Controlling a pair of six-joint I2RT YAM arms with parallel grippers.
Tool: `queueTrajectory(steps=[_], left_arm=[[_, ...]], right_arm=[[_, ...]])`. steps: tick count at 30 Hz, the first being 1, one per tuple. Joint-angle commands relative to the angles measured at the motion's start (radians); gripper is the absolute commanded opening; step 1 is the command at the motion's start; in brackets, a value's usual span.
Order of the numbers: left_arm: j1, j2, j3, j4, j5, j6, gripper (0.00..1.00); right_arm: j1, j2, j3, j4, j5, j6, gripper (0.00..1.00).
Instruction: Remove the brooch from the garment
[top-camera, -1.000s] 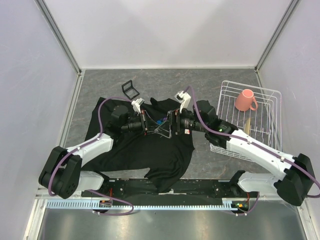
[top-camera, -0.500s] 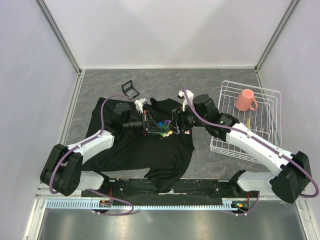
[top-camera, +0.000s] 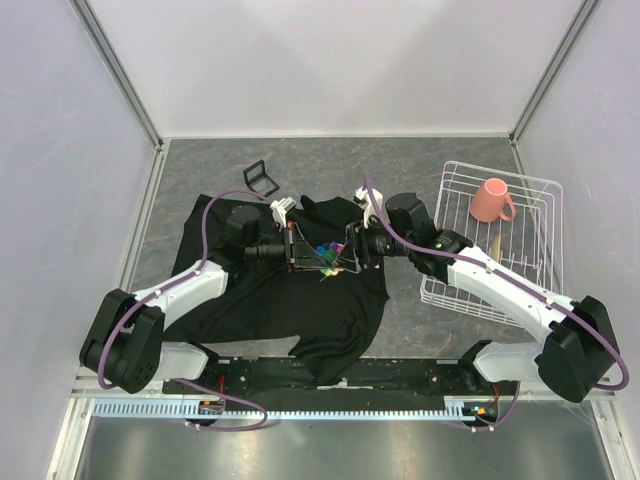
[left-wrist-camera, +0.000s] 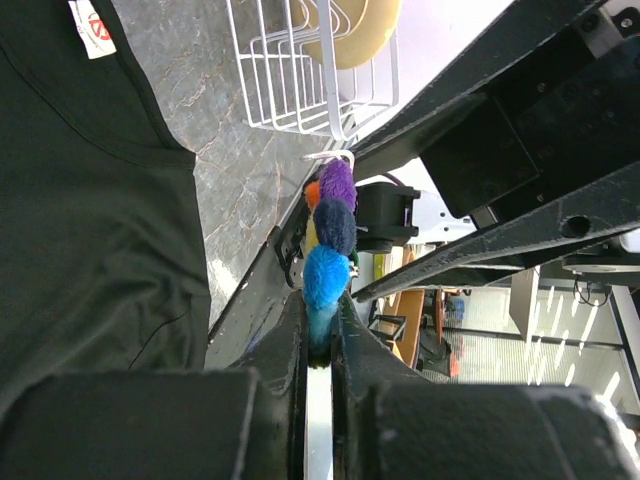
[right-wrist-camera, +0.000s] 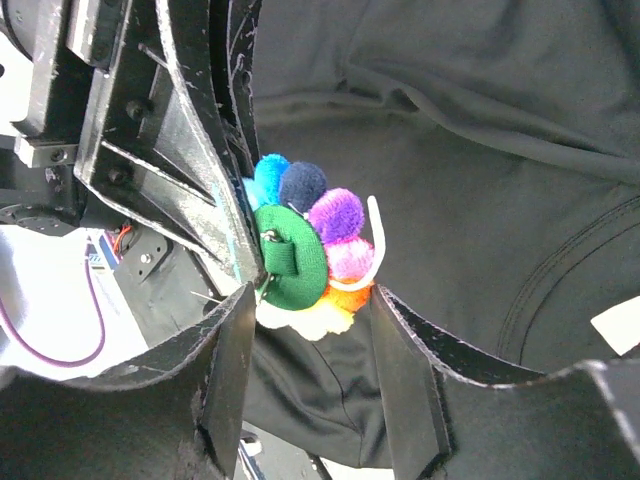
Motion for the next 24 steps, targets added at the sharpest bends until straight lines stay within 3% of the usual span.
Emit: queueTrajectory(steps=[1,11,15,24], left_arm=[[-0.004,-0.027,0.035,0.034,0.061,0.031,0.02],[-0.006,-0.025,0.028,0.054,0.072,0.025,0.02],[-0.006,-0.025,0.030,0.054,0.079,0.030,0.02],[-0.006,-0.011,0.030,0.065,0.101,0.033,0.02]], right_arm=[[-0.014,0.006,-0.021,0.089,-0.063,0.023,0.56],[-0.026,0.011,-0.041,0.126,-0.109,0.047,0.55],[-0.034,0.014,-0.049,0.147,-0.129,0.059,0.39],[-0.049,0.022,-0.073,0.212,-0.189,0.105,0.24]])
